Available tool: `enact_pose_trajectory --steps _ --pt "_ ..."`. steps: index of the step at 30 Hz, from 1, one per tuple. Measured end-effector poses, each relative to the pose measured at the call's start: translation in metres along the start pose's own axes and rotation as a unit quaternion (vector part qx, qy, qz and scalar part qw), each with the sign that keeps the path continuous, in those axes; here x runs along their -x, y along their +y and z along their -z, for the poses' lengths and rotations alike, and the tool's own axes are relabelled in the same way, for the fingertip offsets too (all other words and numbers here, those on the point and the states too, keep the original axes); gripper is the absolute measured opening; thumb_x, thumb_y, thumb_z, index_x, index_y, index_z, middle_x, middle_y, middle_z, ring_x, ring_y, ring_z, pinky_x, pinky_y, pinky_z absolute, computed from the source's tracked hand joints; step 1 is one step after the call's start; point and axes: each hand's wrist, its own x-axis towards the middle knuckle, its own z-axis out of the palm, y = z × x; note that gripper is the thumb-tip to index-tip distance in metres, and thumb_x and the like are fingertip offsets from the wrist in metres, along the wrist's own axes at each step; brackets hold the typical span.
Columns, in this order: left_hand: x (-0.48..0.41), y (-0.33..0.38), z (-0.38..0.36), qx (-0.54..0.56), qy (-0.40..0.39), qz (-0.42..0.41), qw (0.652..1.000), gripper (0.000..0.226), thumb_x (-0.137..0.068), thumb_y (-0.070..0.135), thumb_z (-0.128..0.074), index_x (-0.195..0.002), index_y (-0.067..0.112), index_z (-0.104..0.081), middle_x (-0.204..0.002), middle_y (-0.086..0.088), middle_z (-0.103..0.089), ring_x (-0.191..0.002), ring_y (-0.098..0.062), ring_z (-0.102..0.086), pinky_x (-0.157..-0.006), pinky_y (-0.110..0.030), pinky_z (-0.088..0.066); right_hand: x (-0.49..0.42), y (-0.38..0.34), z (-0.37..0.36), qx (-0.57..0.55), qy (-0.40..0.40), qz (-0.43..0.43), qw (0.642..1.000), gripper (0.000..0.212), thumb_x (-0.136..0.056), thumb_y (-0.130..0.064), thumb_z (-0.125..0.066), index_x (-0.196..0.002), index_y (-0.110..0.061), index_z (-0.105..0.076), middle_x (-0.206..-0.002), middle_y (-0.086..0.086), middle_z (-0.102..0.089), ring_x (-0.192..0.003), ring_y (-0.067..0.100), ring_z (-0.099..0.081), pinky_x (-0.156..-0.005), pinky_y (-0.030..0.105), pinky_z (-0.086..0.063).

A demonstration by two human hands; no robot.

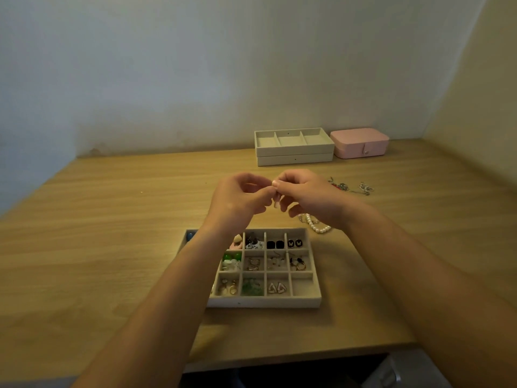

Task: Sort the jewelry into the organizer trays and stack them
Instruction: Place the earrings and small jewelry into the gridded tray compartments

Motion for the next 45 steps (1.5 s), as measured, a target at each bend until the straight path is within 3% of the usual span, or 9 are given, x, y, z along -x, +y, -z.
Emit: enact_pose_trajectory --steps 7,13,20,32,38,45 --pt "0.015 0.013 0.004 0.099 -0.004 0.035 0.994 0.015 -0.088 0.010 -0.075 -0.101 0.009 -0.070 -0.087 -0.008 -0.075 -0.079 -0.017 -0.072 -0.073 -0.025 -0.059 0.019 -0.011 0.000 -0.029 0.016 0.008 0.999 0.017 -0.103 -0.025 -0.058 -0.110 -0.011 -0.065 -0.083 -0.001 -0.066 -0.072 0.011 -0.061 -0.066 0.026 -0.054" --pt "0.024 0.024 0.015 0.184 -0.013 0.075 0.980 0.026 -0.087 0.003 -0.073 -0.112 0.007 -0.064 -0.100 -0.016 -0.074 -0.087 -0.024 -0.074 -0.077 -0.026 -0.060 0.033 -0.012 0.010 -0.109 -0.005 -0.008 0.994 0.016 -0.096 -0.019 -0.067 -0.110 -0.011 -0.066 -0.088 0.003 -0.066 -0.074 0.014 -0.064 -0.070 0.028 -0.056" --pt "0.030 0.034 0.013 0.156 0.001 0.043 0.987 0.023 -0.085 -0.003 -0.074 -0.106 0.004 -0.067 -0.100 -0.015 -0.075 -0.093 -0.023 -0.074 -0.081 -0.026 -0.060 0.051 -0.012 0.020 -0.160 -0.027 -0.006 0.987 0.014 -0.092 0.002 -0.068 -0.102 -0.007 -0.071 -0.092 0.010 -0.071 -0.082 0.019 -0.069 -0.078 0.030 -0.057" --pt "0.034 0.034 0.000 0.025 0.005 -0.001 1.000 0.019 -0.087 0.007 -0.075 -0.102 0.016 -0.066 -0.094 -0.005 -0.075 -0.084 -0.018 -0.073 -0.073 -0.024 -0.060 0.069 -0.003 0.025 -0.083 -0.003 -0.050 0.995 0.017 -0.087 -0.009 -0.078 -0.104 -0.010 -0.073 -0.086 0.004 -0.073 -0.084 0.020 -0.069 -0.076 0.030 -0.060" --pt "0.039 0.014 -0.009 -0.107 -0.039 -0.003 0.993 0.021 -0.085 0.015 -0.079 -0.100 0.023 -0.067 -0.088 0.005 -0.076 -0.083 -0.010 -0.071 -0.075 -0.030 -0.058 0.079 0.006 0.022 0.034 -0.030 -0.045 0.998 0.011 -0.089 -0.016 -0.077 -0.100 -0.014 -0.078 -0.083 -0.001 -0.075 -0.071 0.008 -0.068 -0.070 0.023 -0.060" --pt "0.053 -0.007 -0.015 -0.178 -0.124 0.017 0.976 0.025 -0.081 0.014 -0.082 -0.100 0.022 -0.068 -0.085 0.004 -0.077 -0.080 -0.007 -0.073 -0.083 -0.038 -0.061 0.087 0.022 0.012 0.145 -0.105 -0.043 0.983 0.012 -0.092 -0.009 -0.073 -0.101 -0.015 -0.079 -0.089 0.002 -0.076 -0.080 0.013 -0.073 -0.072 0.024 -0.060"
